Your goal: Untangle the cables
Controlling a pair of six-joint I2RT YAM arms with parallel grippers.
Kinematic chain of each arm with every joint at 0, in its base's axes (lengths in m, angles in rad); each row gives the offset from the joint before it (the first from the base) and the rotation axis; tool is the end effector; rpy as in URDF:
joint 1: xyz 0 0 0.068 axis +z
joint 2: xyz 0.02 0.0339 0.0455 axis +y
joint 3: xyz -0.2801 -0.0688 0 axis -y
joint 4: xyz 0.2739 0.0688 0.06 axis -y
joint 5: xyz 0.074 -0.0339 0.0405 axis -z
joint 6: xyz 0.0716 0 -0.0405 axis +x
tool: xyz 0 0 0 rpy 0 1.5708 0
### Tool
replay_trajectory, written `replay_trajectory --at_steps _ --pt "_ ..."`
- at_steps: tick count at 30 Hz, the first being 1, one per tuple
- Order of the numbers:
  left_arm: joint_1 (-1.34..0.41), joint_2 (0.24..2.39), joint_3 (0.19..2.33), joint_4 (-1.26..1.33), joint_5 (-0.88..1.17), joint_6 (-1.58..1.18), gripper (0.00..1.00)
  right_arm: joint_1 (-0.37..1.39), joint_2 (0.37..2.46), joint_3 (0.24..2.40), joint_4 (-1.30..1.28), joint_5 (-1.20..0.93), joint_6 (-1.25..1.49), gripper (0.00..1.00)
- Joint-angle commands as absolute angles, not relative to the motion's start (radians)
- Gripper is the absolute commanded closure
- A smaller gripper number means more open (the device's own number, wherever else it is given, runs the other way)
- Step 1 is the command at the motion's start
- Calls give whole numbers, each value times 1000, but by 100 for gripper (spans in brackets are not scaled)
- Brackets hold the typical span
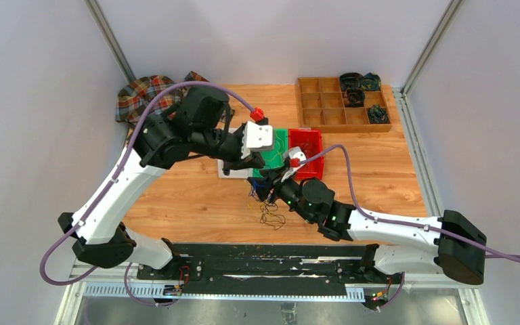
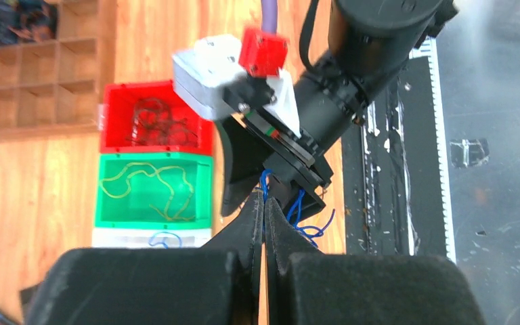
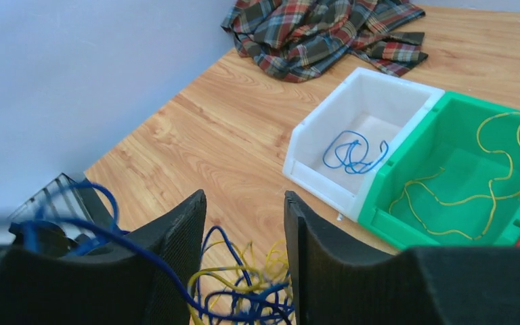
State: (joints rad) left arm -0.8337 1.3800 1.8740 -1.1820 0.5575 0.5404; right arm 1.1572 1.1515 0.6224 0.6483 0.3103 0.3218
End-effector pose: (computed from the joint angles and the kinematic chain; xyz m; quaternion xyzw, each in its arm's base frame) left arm 0.1626 -0.2355 0.4856 0.6422 0.5975 -0.3061 0.3700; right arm 0.1462 0.2786 0.2998 -0.1604 0.6463 0.4222 0.6151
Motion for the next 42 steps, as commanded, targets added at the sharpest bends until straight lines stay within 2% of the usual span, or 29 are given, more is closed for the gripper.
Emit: replay_trajectory --at_steps 1,5,15,20,24,31,42 --pt "-839 1385 1988 -1196 558 527 100 1169 1165 576 692 368 328 56" --pt "-839 1392 2085 -1196 490 552 100 1167 1169 518 690 399 347 62" --pt "-839 1456 2357 -1183 254 629 100 1166 1164 365 699 439 429 62" --pt "-840 1449 2365 -1136 187 678 100 1166 1154 315 698 486 462 62" --pt "-840 1426 2258 -1124 137 703 100 1166 1119 304 668 500 471 61" --pt "-825 1334 1847 -965 18 747 100 1164 974 304 568 576 447 55" --pt "-590 1457 1647 -790 20 753 99 1148 771 295 417 687 421 45"
